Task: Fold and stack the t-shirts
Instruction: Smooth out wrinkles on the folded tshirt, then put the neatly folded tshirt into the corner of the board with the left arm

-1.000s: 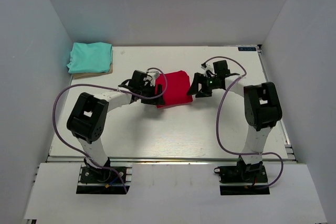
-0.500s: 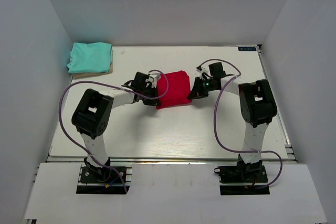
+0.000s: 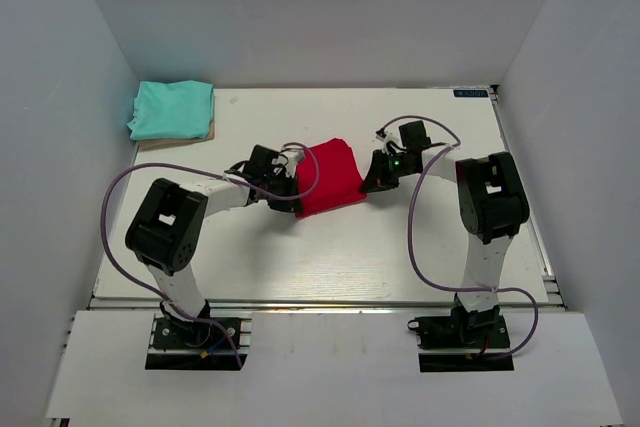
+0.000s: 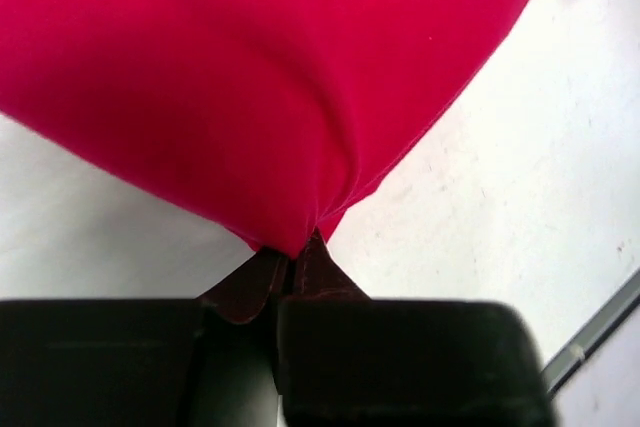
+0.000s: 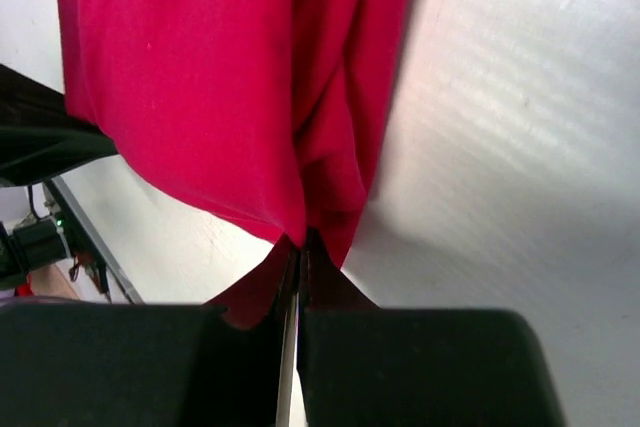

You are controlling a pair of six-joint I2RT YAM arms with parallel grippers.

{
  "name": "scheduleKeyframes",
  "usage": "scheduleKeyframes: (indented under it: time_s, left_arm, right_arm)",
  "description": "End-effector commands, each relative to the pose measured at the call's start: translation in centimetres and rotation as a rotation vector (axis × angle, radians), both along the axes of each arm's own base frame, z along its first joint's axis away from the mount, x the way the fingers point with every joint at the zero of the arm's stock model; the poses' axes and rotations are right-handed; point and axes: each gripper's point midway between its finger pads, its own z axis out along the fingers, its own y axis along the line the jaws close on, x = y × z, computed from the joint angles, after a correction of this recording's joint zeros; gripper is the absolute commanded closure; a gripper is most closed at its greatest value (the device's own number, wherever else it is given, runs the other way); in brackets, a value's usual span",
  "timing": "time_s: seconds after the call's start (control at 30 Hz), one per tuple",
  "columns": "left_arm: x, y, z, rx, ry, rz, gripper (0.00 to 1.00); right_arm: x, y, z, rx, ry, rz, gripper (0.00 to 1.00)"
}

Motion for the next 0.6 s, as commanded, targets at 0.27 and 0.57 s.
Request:
scheduleKeyframes:
  time_s: [0.27,0.57]
  left_arm:
    - [-0.6,0.0,5.3,-0.075,-0.071,-0.021,0.0]
    - [3.1,2.9,5.8,-0.001,-0.072,0.221,0.0]
  right_arm:
    - [0.2,0.2,5.9,0.066,-0.125,0.055,0.58]
    - [2.3,0.4,10.2,0.072,-0.242,0.046,0.1]
